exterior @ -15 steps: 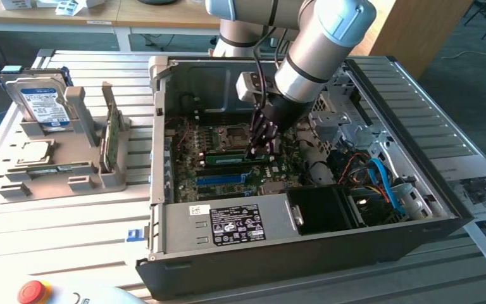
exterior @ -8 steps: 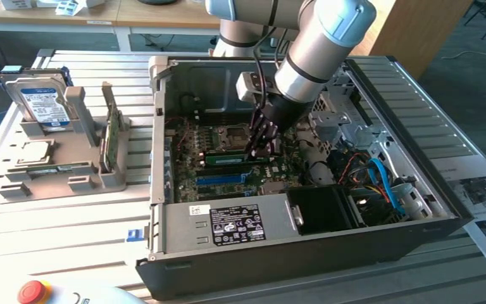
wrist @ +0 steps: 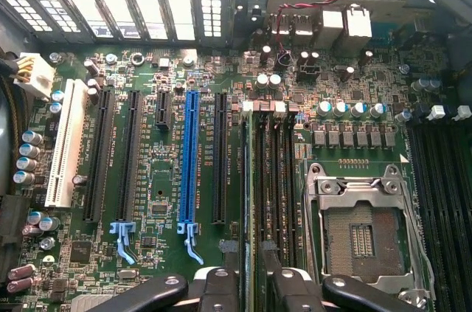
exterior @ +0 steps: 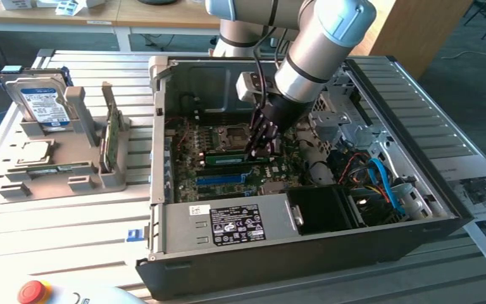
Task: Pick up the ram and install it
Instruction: 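Insert the ram into the slot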
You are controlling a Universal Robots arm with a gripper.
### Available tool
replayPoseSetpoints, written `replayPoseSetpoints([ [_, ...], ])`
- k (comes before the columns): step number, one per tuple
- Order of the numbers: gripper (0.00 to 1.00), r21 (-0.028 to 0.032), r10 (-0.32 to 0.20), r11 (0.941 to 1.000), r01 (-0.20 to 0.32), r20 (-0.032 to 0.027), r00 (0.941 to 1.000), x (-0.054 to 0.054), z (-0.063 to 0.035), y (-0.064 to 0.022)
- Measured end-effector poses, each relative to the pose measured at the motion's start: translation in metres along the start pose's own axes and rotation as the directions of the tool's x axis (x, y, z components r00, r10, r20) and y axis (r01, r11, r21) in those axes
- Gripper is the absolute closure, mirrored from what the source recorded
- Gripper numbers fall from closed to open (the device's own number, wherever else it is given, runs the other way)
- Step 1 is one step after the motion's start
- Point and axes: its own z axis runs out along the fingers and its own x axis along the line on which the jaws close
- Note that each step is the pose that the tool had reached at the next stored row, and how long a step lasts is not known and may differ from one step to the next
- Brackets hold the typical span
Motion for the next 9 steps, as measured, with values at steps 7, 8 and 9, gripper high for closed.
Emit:
replayPoseSetpoints([
  [7, 0.75, -0.0001, 0.0, 1.0, 0.0, -0.0001, 1.0, -0.0001, -0.0015, 0.0004],
  [8, 0.75, -0.0001, 0.0, 1.0, 0.0, 0.0, 1.0, -0.0001, -0.0027, 0.0008],
  [9, 0.75, 0.0, 0.0, 1.0, 0.0, 0.0, 1.0, -0.0002, -0.0044, 0.0013],
])
